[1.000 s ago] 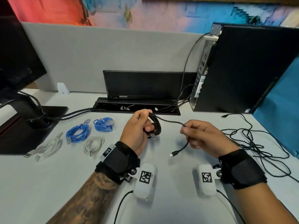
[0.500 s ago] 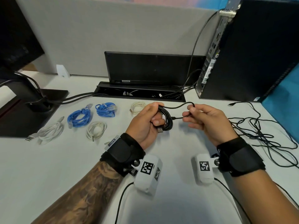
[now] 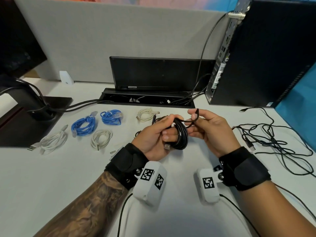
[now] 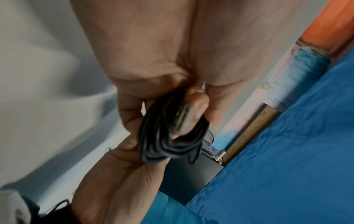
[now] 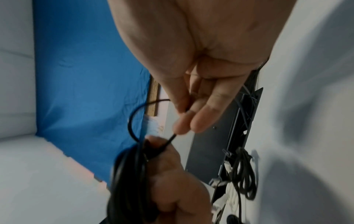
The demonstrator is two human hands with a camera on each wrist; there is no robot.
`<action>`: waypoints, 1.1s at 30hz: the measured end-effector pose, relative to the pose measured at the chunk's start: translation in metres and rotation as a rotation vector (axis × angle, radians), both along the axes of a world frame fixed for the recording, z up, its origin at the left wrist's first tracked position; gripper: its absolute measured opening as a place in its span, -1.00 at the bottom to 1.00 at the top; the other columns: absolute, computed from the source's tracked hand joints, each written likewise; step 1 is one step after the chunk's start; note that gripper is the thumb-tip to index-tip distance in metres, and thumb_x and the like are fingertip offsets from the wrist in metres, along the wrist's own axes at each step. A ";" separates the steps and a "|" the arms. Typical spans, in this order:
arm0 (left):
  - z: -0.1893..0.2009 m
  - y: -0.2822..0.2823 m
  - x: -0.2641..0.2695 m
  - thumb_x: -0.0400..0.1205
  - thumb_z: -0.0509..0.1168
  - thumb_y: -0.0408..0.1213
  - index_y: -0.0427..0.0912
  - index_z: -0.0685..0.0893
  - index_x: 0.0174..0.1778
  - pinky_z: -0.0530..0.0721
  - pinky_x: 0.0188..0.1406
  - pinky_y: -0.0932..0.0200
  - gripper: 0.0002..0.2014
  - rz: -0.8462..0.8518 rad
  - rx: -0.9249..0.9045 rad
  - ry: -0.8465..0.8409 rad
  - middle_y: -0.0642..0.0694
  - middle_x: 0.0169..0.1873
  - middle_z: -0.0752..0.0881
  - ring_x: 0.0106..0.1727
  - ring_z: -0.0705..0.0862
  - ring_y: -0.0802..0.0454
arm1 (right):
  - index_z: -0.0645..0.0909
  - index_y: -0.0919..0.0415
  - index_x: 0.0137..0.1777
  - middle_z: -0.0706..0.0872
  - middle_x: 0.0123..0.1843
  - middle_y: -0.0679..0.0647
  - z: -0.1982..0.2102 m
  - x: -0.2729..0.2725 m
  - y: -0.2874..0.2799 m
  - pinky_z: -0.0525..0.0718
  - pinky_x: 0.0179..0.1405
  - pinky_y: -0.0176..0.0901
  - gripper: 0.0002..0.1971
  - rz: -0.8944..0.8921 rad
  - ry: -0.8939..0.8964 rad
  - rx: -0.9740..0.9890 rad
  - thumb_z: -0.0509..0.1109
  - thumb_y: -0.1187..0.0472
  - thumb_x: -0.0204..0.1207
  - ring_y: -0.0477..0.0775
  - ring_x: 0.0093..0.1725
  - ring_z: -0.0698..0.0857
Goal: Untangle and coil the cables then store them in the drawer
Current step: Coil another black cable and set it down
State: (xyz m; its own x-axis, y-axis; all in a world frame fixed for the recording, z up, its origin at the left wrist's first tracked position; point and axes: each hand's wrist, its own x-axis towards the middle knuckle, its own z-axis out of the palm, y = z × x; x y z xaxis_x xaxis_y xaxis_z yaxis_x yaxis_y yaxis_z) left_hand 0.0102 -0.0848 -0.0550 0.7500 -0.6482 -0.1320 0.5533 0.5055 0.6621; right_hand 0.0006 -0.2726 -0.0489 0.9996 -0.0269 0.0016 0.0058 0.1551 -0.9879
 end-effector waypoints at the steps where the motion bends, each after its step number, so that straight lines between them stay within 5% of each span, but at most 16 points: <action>1: -0.001 -0.001 -0.001 0.67 0.27 -0.12 -0.08 0.70 0.05 0.14 -0.43 0.36 -0.83 -0.043 0.004 -0.008 0.09 -0.56 0.24 -0.60 0.33 0.27 | 0.74 0.18 0.20 0.83 -0.14 0.14 0.000 -0.001 0.002 0.81 -0.20 -0.21 -0.82 -0.012 -0.025 -0.001 0.32 0.31 0.74 0.03 -0.26 0.80; 4: -0.004 -0.007 -0.006 0.68 0.25 -0.20 -0.18 0.69 0.13 0.22 -0.57 0.46 -0.79 -0.025 -0.007 -0.038 0.07 -0.54 0.27 -0.59 0.31 0.27 | 0.72 0.19 0.22 0.82 -0.19 0.05 0.001 -0.004 0.010 0.77 -0.18 -0.24 -0.83 -0.015 -0.078 -0.029 0.35 0.23 0.72 -0.02 -0.17 0.80; 9: -0.002 -0.017 -0.011 0.73 0.18 -0.19 -0.25 0.67 0.11 0.23 -0.41 0.38 -0.76 0.181 0.087 -0.152 0.06 -0.48 0.44 -0.51 0.24 0.24 | 0.67 0.12 0.36 0.88 0.03 0.08 0.010 -0.007 0.009 0.77 0.04 -0.04 -0.76 0.020 -0.077 -0.100 0.29 0.23 0.77 0.09 0.05 0.84; 11: -0.002 -0.019 -0.011 0.73 0.19 -0.17 -0.37 0.63 0.26 0.22 -0.31 0.30 -0.65 0.285 0.112 -0.154 0.04 -0.47 0.41 -0.44 0.21 0.19 | 0.55 0.04 0.51 0.87 0.15 0.09 0.013 -0.010 0.012 0.75 0.15 -0.01 -0.58 0.091 -0.061 -0.120 0.35 0.32 0.69 0.11 0.19 0.82; 13: -0.004 -0.020 -0.009 0.69 0.24 -0.14 -0.38 0.62 0.30 0.45 -0.22 0.28 -0.61 0.373 0.110 -0.153 -0.09 -0.42 0.49 -0.36 0.27 0.02 | 0.34 -0.05 0.65 0.81 0.28 0.01 0.012 -0.013 0.014 0.74 0.25 -0.02 -0.25 0.212 -0.085 -0.150 0.52 0.31 0.51 0.08 0.32 0.77; 16: -0.004 -0.023 -0.011 0.76 0.22 -0.16 -0.37 0.59 0.33 0.72 0.15 -0.17 -0.64 0.394 0.152 -0.202 -0.47 0.09 0.67 -0.05 0.50 -0.35 | 0.15 -0.14 0.73 0.72 0.30 -0.21 0.007 -0.016 0.016 0.74 0.29 0.00 0.06 0.264 -0.126 -0.305 0.74 0.15 0.35 -0.05 0.42 0.68; 17: -0.004 -0.025 -0.013 0.78 0.18 -0.18 -0.38 0.58 0.33 0.76 0.10 -0.13 -0.65 0.395 0.165 -0.216 -0.50 0.17 0.67 -0.01 0.60 -0.35 | 0.17 -0.14 0.72 0.70 0.28 -0.19 0.007 -0.017 0.016 0.77 0.21 -0.04 0.04 0.237 -0.136 -0.332 0.72 0.09 0.32 -0.07 0.40 0.68; 19: -0.004 -0.027 -0.016 0.74 0.18 -0.18 -0.32 0.60 0.24 0.70 -0.12 0.07 -0.70 0.392 0.169 -0.247 -0.37 -0.05 0.74 -0.20 0.69 -0.06 | 0.31 -0.09 0.64 0.71 0.24 -0.08 0.009 -0.018 0.017 0.80 0.08 -0.08 -0.10 0.191 -0.157 -0.304 0.66 0.05 0.32 0.01 0.32 0.73; 21: -0.004 -0.028 -0.016 0.70 0.23 -0.14 -0.27 0.62 0.15 0.49 -0.33 0.28 -0.73 0.397 0.137 -0.262 -0.07 -0.41 0.59 -0.44 0.41 0.16 | 0.42 0.00 0.57 0.79 0.17 0.02 0.013 -0.018 0.018 0.79 0.13 -0.06 -0.31 0.162 -0.166 -0.255 0.58 0.08 0.45 0.06 0.21 0.80; 23: -0.006 -0.027 -0.013 0.72 0.23 -0.17 -0.30 0.58 0.16 0.39 -0.43 0.36 -0.74 0.396 0.102 -0.243 0.03 -0.50 0.42 -0.44 0.25 0.16 | 0.47 0.09 0.54 0.85 0.03 0.04 0.016 -0.019 0.017 0.76 0.16 -0.16 -0.48 0.129 -0.179 -0.252 0.48 0.15 0.59 -0.03 0.07 0.84; 27: -0.005 -0.026 -0.013 0.72 0.25 -0.17 -0.32 0.53 0.34 0.34 -0.41 0.35 -0.65 0.362 0.030 -0.177 0.02 -0.48 0.28 -0.44 0.22 0.15 | 0.55 0.03 0.49 0.85 -0.06 0.13 0.019 -0.020 0.014 0.78 0.23 0.03 -0.52 0.087 -0.230 -0.308 0.40 -0.01 0.57 -0.01 0.02 0.83; 31: -0.004 -0.025 -0.011 0.73 0.24 -0.16 -0.28 0.57 0.25 0.28 -0.28 0.28 -0.71 0.370 -0.016 -0.134 0.05 -0.50 0.34 -0.42 0.19 0.16 | 0.51 0.10 0.49 0.85 -0.10 -0.09 0.021 -0.021 0.012 0.73 0.11 -0.23 -0.59 0.137 -0.228 -0.252 0.41 0.27 0.66 -0.14 0.00 0.81; 33: -0.005 -0.024 -0.010 0.73 0.24 -0.14 -0.27 0.51 0.37 0.28 -0.07 0.15 -0.64 0.372 -0.054 -0.085 0.08 -0.53 0.34 -0.45 0.24 0.18 | 0.53 0.06 0.47 0.85 -0.02 -0.02 0.021 -0.021 0.012 0.75 0.16 -0.14 -0.58 0.146 -0.232 -0.244 0.43 0.34 0.65 -0.09 0.05 0.81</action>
